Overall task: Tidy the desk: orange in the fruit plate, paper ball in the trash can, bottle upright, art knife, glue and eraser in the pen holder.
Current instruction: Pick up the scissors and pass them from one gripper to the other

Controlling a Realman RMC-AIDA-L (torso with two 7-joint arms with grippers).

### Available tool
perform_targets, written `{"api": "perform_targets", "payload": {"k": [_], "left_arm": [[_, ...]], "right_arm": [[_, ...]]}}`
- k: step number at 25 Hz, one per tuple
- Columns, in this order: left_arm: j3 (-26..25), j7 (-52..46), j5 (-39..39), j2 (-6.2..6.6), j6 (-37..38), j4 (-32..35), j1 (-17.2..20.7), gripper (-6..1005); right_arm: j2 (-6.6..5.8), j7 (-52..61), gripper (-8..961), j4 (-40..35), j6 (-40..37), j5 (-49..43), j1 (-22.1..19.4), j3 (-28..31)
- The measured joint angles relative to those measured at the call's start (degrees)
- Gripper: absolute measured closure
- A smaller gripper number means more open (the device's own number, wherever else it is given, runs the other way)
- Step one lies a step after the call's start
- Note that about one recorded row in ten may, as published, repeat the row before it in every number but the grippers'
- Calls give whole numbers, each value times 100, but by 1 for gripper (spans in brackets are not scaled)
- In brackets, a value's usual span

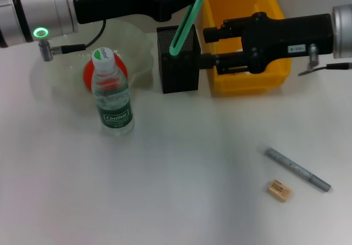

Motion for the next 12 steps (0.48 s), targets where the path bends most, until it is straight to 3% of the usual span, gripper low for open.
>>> {"api": "perform_targets", "payload": {"k": [6,12], "left_arm": [[-3,60,5,7,-10,-27,-12,808],[-21,149,-3,-6,-35,-27,7,808]], "right_arm": [[6,337,309,-540,-219,52,-243,13],[30,218,309,-435,-117,346,-299,5]]}}
